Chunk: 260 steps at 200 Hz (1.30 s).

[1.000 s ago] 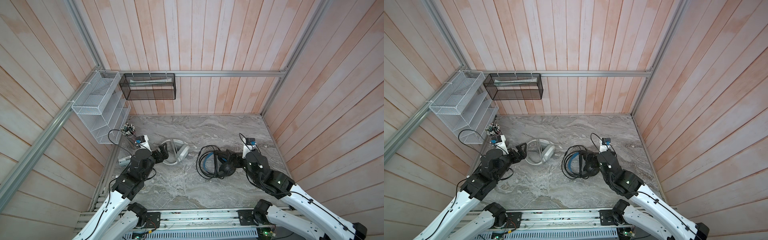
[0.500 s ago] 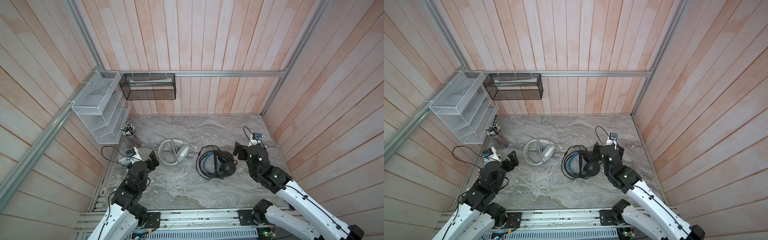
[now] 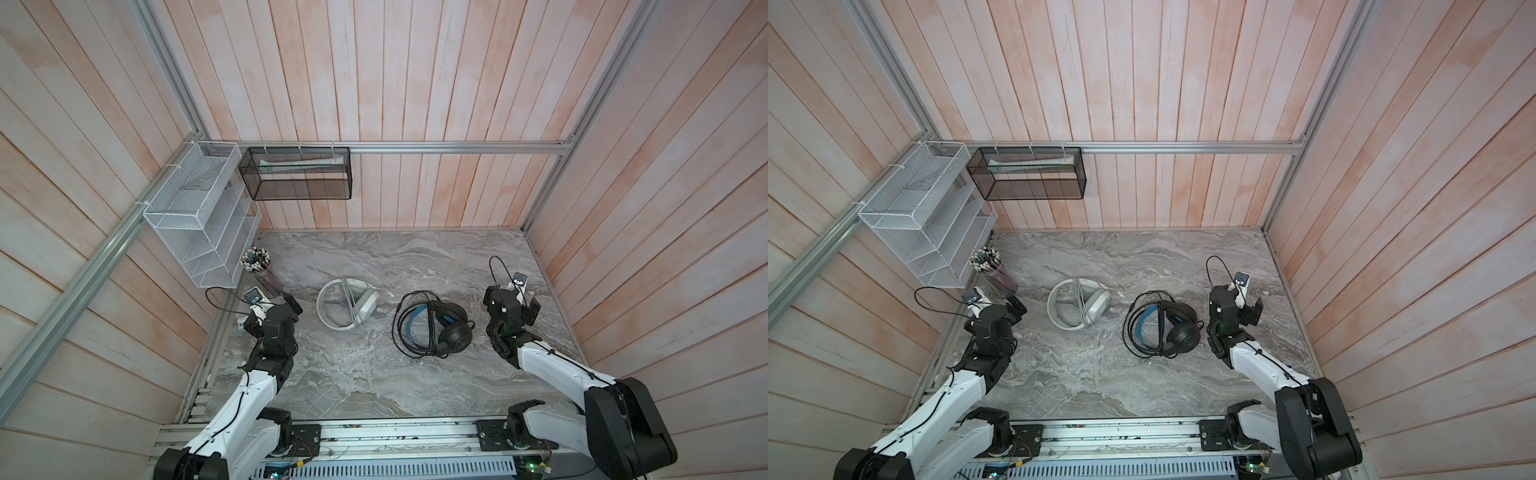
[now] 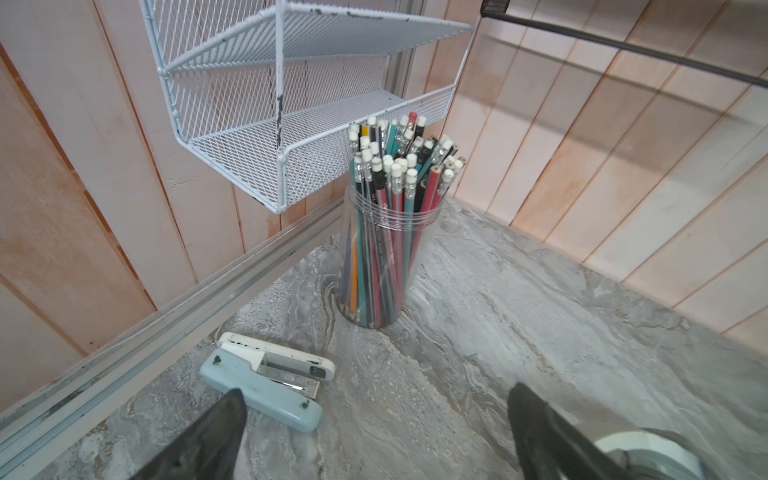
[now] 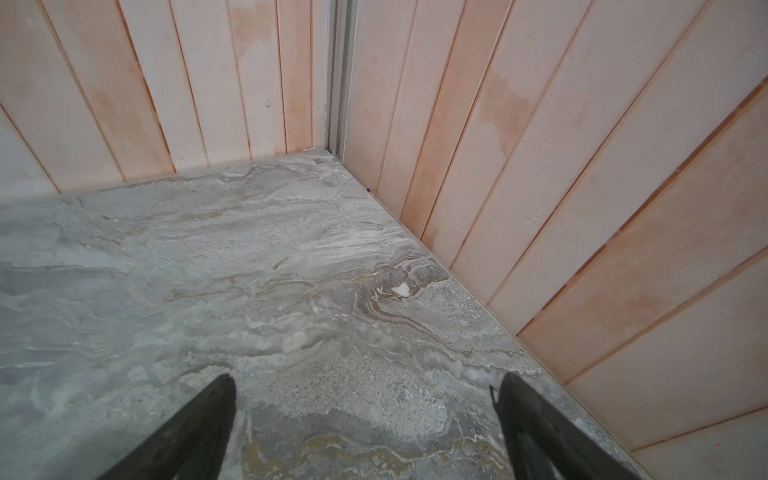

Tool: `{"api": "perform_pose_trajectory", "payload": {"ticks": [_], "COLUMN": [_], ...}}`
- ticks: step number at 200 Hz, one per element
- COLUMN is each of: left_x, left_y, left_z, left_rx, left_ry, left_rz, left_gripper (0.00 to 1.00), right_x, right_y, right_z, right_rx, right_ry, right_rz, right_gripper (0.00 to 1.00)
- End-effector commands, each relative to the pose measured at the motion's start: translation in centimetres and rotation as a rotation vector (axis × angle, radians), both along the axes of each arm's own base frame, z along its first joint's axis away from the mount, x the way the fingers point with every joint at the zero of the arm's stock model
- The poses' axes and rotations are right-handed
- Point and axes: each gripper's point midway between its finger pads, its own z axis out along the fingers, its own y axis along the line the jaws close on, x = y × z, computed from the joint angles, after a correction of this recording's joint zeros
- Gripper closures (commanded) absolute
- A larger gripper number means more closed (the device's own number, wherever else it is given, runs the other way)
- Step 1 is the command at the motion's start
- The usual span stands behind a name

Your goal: Wrap the headphones

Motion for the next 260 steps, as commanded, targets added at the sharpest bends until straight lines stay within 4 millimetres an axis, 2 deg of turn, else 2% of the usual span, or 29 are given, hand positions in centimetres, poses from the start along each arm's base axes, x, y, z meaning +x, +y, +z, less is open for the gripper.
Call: {"api": "perform_pose_trajectory", "payload": {"ticks": [1, 17, 69, 90, 108, 122, 134, 146, 158, 169, 177, 260], "left_x": [1.6, 2.0, 3.0, 3.7, 5.0, 4.8, 4.3, 4.9, 6.1, 6.2, 5.8, 6.5], "left_y": [-0.2, 0.1, -1.0, -1.8, -2.1, -1.9, -1.2, -1.3, -2.4, -3.2, -2.7, -2.8], "left_z": [0.9, -0.5, -1.8, -1.5, -1.6, -1.2, -1.6, -2.0, -2.5, -2.8, -3.0, -3.5], "left_rx": [0.046, 0.058, 0.106, 0.092, 0.123, 0.162, 0.163, 0.167, 0.175, 0.189, 0.191, 0.177], "left_ry": [-0.074, -0.048, -0.09, -0.142, -0.105, -0.142, -0.16, -0.15, -0.114, -0.123, -0.146, -0.11], "left_rz": [-0.094, -0.111, -0.189, -0.232, -0.262, -0.252, -0.209, -0.213, -0.292, -0.348, -0.315, -0.337], "left_gripper": [0.01, 0.01, 0.01, 0.01, 0.02, 0.02, 0.01, 0.01, 0.01, 0.01, 0.01, 0.01], "right_x": [0.7, 0.8, 1.5, 2.0, 2.3, 3.2, 2.7, 1.6, 2.8, 3.5, 3.7, 3.6], "right_y": [0.1, 0.1, 0.9, 1.2, 0.4, -0.2, -1.2, -1.9, -1.1, -0.4, -0.1, 0.5], "right_z": [1.8, 0.7, -1.3, -1.1, -0.9, -1.3, -0.9, -0.8, -1.2, -1.3, -1.5, -1.4], "right_rx": [-0.018, -0.044, 0.032, 0.045, 0.059, 0.082, 0.087, 0.08, 0.08, 0.06, 0.069, 0.057], "right_ry": [-0.124, -0.096, -0.121, -0.144, -0.174, -0.153, -0.189, -0.255, -0.213, -0.2, -0.187, -0.197], "right_rz": [0.025, 0.034, 0.12, 0.139, 0.128, 0.139, 0.109, 0.085, 0.131, 0.179, 0.194, 0.236], "right_gripper": [0.01, 0.01, 0.01, 0.01, 0.01, 0.02, 0.01, 0.02, 0.02, 0.02, 0.02, 0.02]}}
